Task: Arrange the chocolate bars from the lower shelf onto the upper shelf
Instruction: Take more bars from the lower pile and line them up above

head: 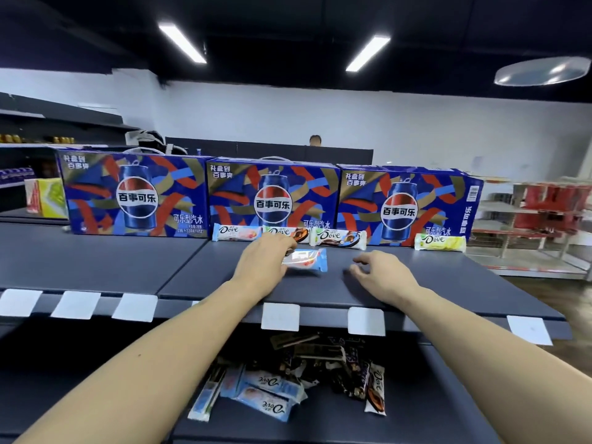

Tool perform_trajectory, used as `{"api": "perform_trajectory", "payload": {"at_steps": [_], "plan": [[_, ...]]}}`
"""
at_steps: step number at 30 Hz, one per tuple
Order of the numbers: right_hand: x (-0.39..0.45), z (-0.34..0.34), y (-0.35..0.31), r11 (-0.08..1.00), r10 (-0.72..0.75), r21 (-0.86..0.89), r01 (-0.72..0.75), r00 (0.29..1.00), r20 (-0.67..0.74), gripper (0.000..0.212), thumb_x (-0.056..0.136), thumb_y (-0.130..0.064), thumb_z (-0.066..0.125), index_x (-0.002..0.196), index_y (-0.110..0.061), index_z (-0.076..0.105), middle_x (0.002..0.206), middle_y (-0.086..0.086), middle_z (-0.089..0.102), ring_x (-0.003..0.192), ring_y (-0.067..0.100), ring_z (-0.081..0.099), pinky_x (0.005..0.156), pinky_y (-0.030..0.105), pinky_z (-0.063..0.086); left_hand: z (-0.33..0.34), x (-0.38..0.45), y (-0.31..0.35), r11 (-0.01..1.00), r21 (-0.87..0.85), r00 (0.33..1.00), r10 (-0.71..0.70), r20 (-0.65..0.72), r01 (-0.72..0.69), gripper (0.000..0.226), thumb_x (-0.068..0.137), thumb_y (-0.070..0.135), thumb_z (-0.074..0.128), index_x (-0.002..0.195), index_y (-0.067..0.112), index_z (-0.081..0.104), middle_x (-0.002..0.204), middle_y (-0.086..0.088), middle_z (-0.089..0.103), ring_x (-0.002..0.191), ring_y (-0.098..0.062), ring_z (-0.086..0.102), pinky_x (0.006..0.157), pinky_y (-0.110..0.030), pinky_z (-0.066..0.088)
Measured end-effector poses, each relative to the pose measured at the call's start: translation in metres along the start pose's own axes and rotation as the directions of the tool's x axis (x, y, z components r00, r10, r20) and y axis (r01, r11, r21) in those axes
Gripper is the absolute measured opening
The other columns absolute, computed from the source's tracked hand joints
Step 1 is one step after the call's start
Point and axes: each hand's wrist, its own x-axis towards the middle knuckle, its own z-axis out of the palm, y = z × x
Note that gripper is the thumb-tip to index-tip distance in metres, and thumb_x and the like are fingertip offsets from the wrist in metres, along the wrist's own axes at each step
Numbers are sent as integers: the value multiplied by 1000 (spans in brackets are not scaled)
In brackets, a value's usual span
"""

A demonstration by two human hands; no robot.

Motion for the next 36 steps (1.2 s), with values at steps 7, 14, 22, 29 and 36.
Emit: {"api": "perform_trajectory", "payload": {"at_steps": [7, 14, 22, 29, 36], "plan": [[27, 37, -51, 999, 36, -40, -33, 997, 75, 46, 98, -47, 44, 136, -23, 55, 139, 6, 55, 129, 27, 47, 101, 39, 44, -5, 7, -74, 1000, -3, 1000, 21, 22, -20, 41, 84, 11, 64, 123, 23, 58, 120, 3, 61, 115, -18, 50, 86, -33, 48], [49, 57, -86, 999, 42, -27, -40, 996, 79, 49, 96, -49, 44, 138, -23, 54, 139, 4, 54, 127, 24, 49, 101, 38, 44, -6, 14, -116, 998, -63, 999, 6, 37, -4, 40, 82, 12, 68, 120, 23, 59, 120, 4, 61, 114, -18, 52, 85, -33, 48], [63, 66, -114, 999, 41, -21, -39, 990, 137, 42, 97, -47, 43, 123, -19, 60, 129, 8, 58, 121, 28, 52, 97, 41, 46, -6, 19, -150, 999, 31, 999, -23, 47, 21, 41, 86, 11, 64, 125, 23, 58, 124, 3, 59, 115, -20, 48, 88, -36, 48], [78, 75, -113, 1000, 5, -27, -1, 989, 145, 31, 95, -50, 42, 97, -24, 59, 109, 4, 62, 106, 28, 56, 85, 40, 49, 5, 28, -162, 994, 102, 994, -56, 97, 46, 35, 86, 7, 60, 116, 23, 62, 120, 4, 58, 111, -18, 46, 79, -31, 46], [96, 80, -116, 1000, -25, 10, 24, 992, 122, 42, 97, -47, 45, 124, -20, 61, 119, 3, 63, 111, 25, 56, 90, 37, 48, 19, 45, -177, 984, 146, 990, -117, 83, 104, 31, 86, 2, 60, 109, 23, 65, 113, 3, 58, 105, -18, 49, 75, -31, 49]]}}
